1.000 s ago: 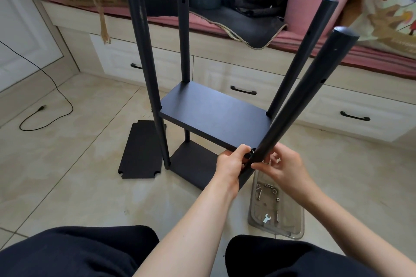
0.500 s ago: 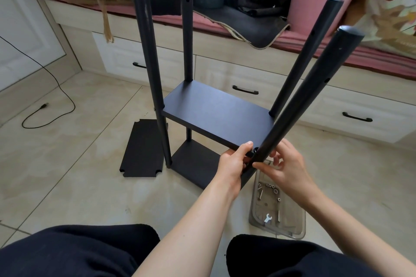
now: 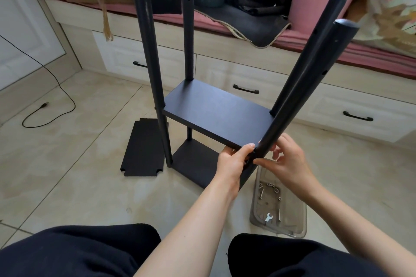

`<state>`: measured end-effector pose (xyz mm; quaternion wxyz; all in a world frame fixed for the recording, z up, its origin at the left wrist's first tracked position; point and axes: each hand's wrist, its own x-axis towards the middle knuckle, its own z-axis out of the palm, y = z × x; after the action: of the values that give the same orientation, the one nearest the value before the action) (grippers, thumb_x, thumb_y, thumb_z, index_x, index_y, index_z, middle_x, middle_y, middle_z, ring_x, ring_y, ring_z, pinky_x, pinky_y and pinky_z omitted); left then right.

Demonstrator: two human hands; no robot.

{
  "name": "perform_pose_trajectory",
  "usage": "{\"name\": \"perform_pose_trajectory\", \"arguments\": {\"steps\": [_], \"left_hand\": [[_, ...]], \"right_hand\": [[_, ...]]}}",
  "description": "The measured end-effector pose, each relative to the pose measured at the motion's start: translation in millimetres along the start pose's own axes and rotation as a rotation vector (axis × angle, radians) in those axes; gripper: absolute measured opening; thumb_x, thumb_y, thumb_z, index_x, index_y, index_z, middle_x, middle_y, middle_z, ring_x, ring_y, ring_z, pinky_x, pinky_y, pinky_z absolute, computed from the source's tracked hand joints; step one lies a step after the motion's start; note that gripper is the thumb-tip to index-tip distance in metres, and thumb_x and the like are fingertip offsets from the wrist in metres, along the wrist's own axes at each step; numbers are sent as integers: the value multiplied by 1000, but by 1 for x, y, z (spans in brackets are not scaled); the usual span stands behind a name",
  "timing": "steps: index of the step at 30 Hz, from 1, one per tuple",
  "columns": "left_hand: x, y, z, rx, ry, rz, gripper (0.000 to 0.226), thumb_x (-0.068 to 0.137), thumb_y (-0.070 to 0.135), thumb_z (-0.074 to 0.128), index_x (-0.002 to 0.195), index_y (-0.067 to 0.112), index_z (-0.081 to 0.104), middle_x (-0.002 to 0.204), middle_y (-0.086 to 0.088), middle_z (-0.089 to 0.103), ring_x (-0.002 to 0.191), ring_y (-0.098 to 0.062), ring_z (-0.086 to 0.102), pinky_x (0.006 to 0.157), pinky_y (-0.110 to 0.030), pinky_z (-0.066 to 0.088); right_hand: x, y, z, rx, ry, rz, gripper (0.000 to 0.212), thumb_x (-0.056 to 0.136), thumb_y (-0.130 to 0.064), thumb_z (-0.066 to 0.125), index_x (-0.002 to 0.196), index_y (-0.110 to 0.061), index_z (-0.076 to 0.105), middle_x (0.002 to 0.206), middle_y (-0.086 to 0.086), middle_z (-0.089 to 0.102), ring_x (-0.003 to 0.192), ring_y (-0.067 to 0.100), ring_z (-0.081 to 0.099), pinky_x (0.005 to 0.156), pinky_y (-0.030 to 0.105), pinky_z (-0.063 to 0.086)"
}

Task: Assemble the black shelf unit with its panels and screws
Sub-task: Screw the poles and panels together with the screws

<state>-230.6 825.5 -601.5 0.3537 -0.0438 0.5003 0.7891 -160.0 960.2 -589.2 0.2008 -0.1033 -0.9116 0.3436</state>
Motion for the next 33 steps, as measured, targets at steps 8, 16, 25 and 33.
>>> {"name": "perform_pose_trajectory", "arguments": {"steps": [8, 16, 25, 33], "left_hand": [[-1, 1, -6, 91, 28, 13, 21, 87, 30, 77, 103, 18, 71, 92, 4, 78, 88, -12, 75, 72, -22, 55], [-19, -5, -35, 1203, 334, 682, 38, 91, 50, 67, 71, 21, 54, 59, 11, 51, 62, -9, 49, 64, -30, 40], [-8, 12, -17, 1456, 91, 999, 58, 80, 43, 80, 123, 8, 64, 136, -7, 60, 142, -29, 41, 124, -48, 18], [0, 15, -18, 1520, -38, 923, 60, 94, 51, 61, 147, 27, 48, 157, 9, 41, 153, -13, 20, 121, -41, -15]], "right_hand": [[10, -7, -8, 314, -237, 284, 71, 75, -8, 84, 130, -42, 53, 103, -9, 74, 89, 9, 73, 75, 16, 53], [12, -13, -14, 476, -295, 425, 60, 76, 0, 80, 126, -30, 64, 93, -4, 78, 87, 2, 72, 72, 4, 47], [10, -20, -17, 479, -299, 400, 53, 85, 2, 71, 129, -23, 59, 92, 2, 75, 76, 0, 69, 71, 8, 48], [11, -11, -29, 489, -430, 445, 42, 91, -64, 41, 128, -51, 56, 114, -10, 72, 107, 12, 69, 92, 38, 51]]}}
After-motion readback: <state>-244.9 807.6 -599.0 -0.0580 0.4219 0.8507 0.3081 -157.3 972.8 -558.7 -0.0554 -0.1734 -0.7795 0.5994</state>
